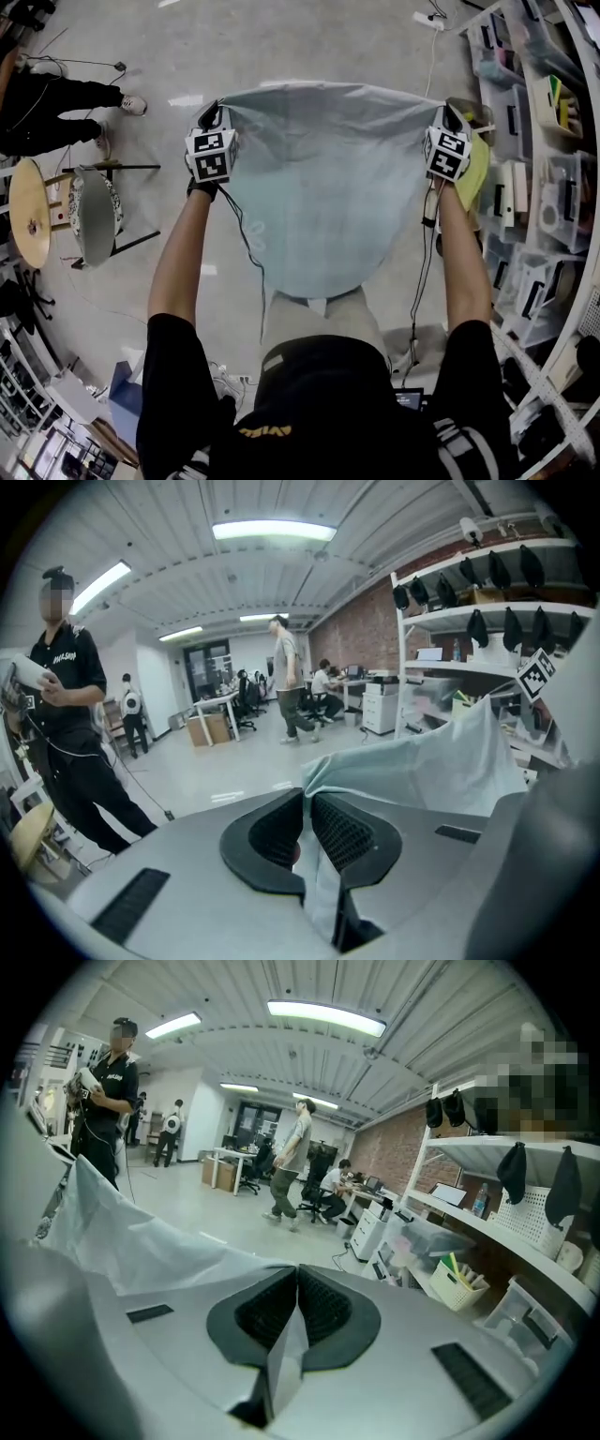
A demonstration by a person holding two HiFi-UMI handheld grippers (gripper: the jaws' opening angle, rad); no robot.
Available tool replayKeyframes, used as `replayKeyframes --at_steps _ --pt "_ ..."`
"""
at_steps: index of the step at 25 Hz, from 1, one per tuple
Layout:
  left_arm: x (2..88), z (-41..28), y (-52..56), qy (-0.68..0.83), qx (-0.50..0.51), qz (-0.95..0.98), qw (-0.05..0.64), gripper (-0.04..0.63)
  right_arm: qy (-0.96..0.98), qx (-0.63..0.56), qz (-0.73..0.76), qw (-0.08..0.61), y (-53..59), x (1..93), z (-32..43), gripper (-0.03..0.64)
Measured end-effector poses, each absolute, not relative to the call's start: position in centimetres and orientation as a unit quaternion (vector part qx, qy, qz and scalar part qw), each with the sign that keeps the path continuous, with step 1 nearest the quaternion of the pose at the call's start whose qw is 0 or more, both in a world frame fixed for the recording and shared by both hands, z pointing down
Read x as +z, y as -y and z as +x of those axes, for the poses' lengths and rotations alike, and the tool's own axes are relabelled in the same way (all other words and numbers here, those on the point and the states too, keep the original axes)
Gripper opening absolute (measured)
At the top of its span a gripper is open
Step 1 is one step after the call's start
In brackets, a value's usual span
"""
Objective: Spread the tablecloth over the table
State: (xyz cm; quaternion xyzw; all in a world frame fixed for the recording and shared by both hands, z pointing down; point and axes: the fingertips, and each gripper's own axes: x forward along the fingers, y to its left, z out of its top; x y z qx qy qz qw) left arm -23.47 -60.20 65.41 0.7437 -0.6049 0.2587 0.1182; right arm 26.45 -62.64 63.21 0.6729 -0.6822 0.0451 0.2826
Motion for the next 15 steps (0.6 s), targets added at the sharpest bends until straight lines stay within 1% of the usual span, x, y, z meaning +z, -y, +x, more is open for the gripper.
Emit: replayKeyframes --at_steps 8,10,11,12,13,14,15 --pt "71.3 -22.8 59.1 0.591 0.278 0.743 0.147 0.071 0.688 0.064 0.660 0.295 61.5 68.5 24.6 0.011" --pt "72.6 -22.1 58.4 0.586 0.279 0.745 0.153 0.101 0.690 0.070 0.656 0.299 60.9 70.2 24.2 0.014" --pt "73.3 -21.9 57.9 0.584 0.281 0.745 0.158 0.145 0.691 0.076 0.653 0.301 60.5 71.1 24.0 0.023" --pt "74.2 -21.8 57.4 0.583 0.284 0.743 0.167 0.207 0.693 0.089 0.648 0.303 59.9 72.0 23.6 0.062" --pt "75.0 -21.8 56.9 0.583 0.289 0.738 0.177 0.239 0.696 0.105 0.642 0.304 59.4 72.9 23.2 0.129" --pt "75.8 -21.9 56.3 0.584 0.292 0.734 0.189 0.253 0.700 0.121 0.635 0.303 58.8 73.7 22.8 0.158" --pt "76.4 -21.9 55.6 0.584 0.293 0.731 0.198 0.255 0.704 0.131 0.629 0.301 58.2 74.3 22.4 0.160"
